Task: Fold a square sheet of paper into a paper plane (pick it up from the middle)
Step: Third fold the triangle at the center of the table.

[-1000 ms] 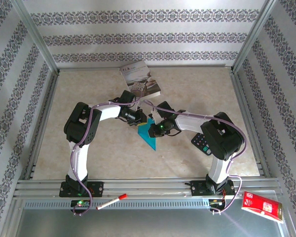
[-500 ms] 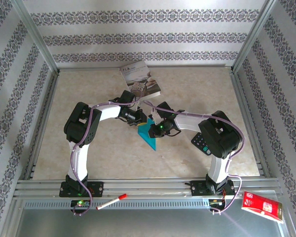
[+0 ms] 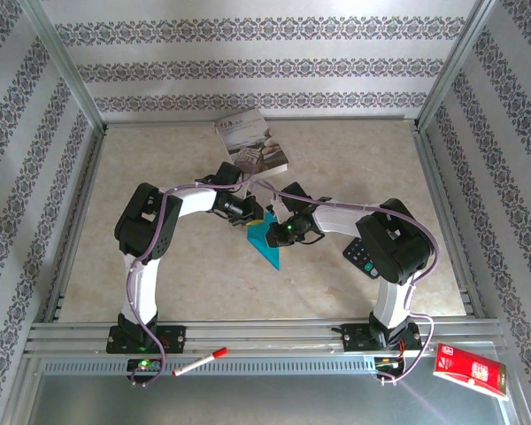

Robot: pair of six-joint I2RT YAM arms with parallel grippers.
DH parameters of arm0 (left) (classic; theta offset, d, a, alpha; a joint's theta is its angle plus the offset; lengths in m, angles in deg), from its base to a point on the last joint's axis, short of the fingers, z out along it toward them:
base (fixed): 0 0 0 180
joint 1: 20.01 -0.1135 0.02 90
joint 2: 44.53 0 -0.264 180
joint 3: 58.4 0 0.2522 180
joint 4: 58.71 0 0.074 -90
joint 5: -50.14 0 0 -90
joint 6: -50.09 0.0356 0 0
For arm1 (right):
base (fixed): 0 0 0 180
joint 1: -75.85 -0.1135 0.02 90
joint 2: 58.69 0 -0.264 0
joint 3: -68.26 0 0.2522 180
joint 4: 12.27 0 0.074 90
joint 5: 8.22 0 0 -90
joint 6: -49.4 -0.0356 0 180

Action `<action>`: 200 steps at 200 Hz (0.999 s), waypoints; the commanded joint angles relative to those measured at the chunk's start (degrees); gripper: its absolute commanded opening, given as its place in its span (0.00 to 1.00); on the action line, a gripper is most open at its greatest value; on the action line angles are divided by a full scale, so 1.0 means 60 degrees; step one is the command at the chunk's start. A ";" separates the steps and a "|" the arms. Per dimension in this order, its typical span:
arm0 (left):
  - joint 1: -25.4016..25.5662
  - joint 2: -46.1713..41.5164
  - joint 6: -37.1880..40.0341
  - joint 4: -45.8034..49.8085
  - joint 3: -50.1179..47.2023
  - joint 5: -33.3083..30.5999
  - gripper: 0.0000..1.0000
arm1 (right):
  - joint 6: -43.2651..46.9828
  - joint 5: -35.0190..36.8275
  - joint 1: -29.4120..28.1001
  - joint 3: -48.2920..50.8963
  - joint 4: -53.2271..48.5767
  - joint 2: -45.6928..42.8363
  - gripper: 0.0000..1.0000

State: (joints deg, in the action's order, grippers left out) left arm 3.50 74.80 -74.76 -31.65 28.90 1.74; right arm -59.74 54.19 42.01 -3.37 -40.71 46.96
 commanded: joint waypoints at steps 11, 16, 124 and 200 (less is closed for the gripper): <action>-0.0153 0.0341 0.0243 0.0757 -0.0083 -0.0591 0.14 | 0.0025 -0.0251 0.0142 0.0176 0.0224 -0.0395 0.08; -0.0164 0.0341 0.0242 0.0757 -0.0083 -0.0591 0.14 | 0.0025 -0.0262 0.0146 0.0178 0.0231 -0.0417 0.08; -0.0162 0.0309 0.0244 0.0757 -0.0098 -0.0577 0.14 | 0.0130 0.0120 0.0182 0.0361 0.0114 -0.0254 0.07; -0.0149 0.0298 0.0227 0.0728 -0.0112 -0.0557 0.14 | -0.0421 0.0213 0.0014 0.0549 0.0752 -0.0320 0.07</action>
State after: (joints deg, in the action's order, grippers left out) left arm 3.50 74.80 -74.76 -31.65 28.90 1.72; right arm -60.75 54.08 42.60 -1.34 -38.63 46.08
